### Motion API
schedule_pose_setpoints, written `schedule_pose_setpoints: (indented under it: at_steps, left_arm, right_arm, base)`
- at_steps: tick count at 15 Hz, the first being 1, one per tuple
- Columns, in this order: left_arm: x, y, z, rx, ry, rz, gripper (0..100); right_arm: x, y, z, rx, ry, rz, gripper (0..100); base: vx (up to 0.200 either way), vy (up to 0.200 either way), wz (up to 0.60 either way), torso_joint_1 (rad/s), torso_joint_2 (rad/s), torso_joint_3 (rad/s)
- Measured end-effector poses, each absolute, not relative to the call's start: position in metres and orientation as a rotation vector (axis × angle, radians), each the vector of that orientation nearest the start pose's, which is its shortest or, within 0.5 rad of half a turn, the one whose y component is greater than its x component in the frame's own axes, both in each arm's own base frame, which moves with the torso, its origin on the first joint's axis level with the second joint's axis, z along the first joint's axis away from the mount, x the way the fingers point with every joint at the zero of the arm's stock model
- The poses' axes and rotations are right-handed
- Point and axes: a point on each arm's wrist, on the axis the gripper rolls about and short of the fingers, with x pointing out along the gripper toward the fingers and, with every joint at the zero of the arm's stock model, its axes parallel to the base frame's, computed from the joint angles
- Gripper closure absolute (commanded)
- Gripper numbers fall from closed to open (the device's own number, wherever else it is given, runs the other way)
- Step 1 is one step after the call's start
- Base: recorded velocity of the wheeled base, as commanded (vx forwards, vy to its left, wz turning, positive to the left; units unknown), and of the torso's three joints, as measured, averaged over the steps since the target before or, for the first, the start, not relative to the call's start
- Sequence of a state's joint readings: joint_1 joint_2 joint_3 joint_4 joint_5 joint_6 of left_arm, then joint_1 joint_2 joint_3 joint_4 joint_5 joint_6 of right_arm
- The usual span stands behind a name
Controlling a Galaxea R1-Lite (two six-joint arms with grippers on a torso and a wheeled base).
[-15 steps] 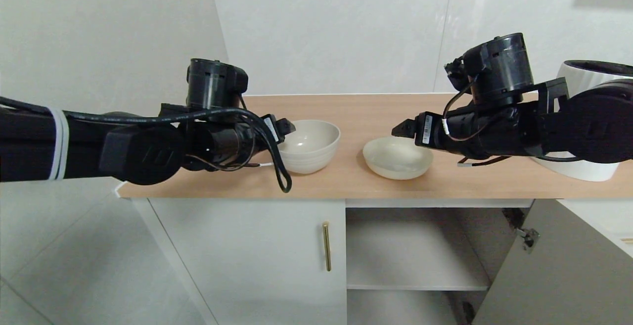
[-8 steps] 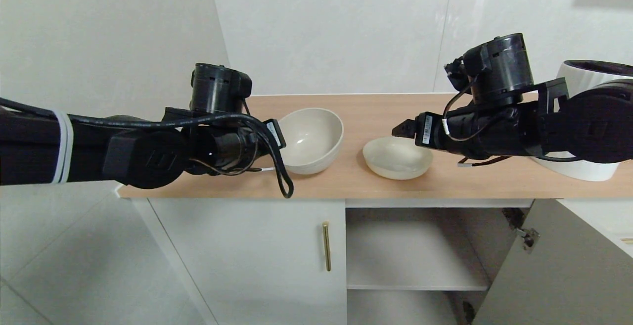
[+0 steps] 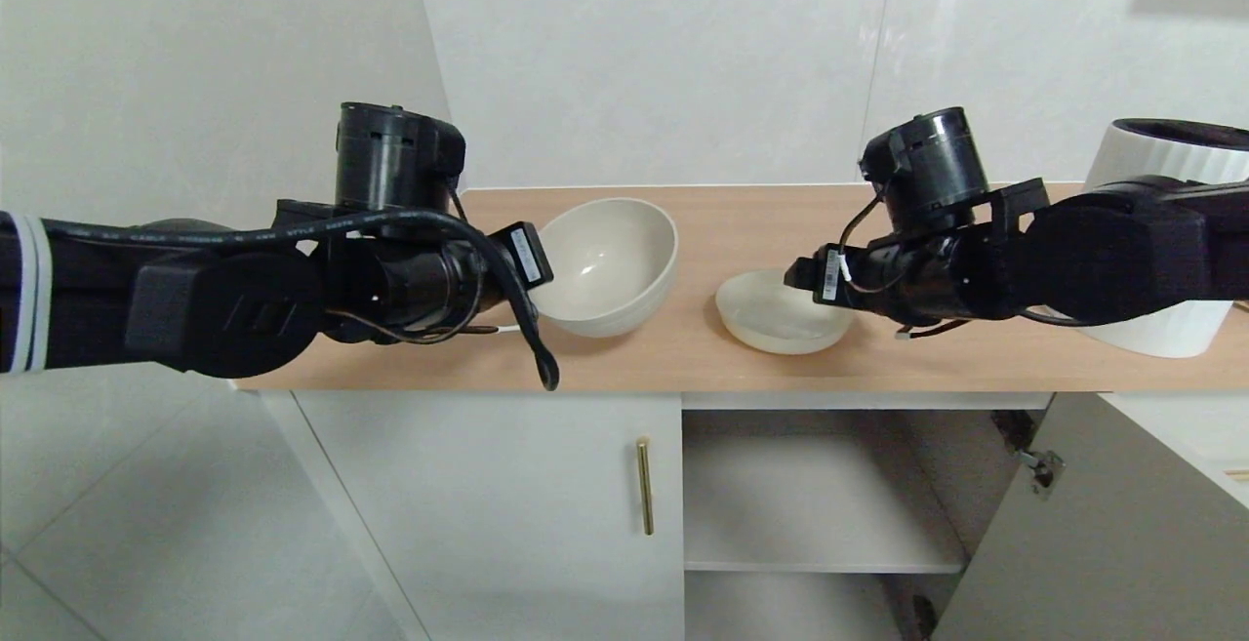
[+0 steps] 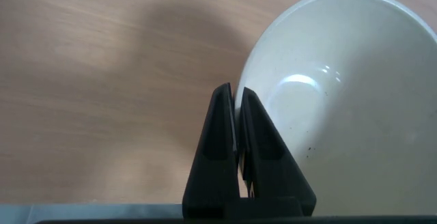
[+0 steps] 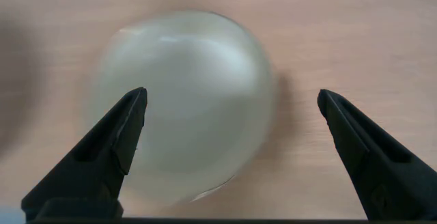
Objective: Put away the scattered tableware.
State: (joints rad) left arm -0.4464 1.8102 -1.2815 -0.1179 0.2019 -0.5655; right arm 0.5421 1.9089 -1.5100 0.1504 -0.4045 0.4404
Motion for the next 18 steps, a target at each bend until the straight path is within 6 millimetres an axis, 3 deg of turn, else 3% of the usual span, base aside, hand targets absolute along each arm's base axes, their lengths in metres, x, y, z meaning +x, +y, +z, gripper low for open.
schedule_pose_setpoints:
  at_steps: [5,6,15,18]
  left_arm:
    - [0.317,-0.147,0.232,-0.428,0.437,-0.127,100]
    - [0.316,-0.147,0.232,-0.429,0.437,-0.128,100]
    - [0.302,-0.141,0.240,-0.443,0.441,-0.189,100]
    - [0.295,-0.138,0.242,-0.438,0.442,-0.200,100]
  right_arm:
    - [0.338,0.185,0.219,0.144,0.561,-0.024,0]
    - [0.339,0.186,0.218,0.144,0.563,-0.025,100]
    - [0.340,0.184,0.217,0.150,0.579,-0.006,100]
    - [0.330,0.179,0.224,0.174,0.627,0.030,100]
  base:
    - [0.000,0.000,0.00,0.000,0.00,0.000]
    - [0.000,0.000,0.00,0.000,0.00,0.000]
    - [0.000,0.000,0.00,0.000,0.00,0.000]
    - [0.000,0.000,0.00,0.000,0.00,0.000]
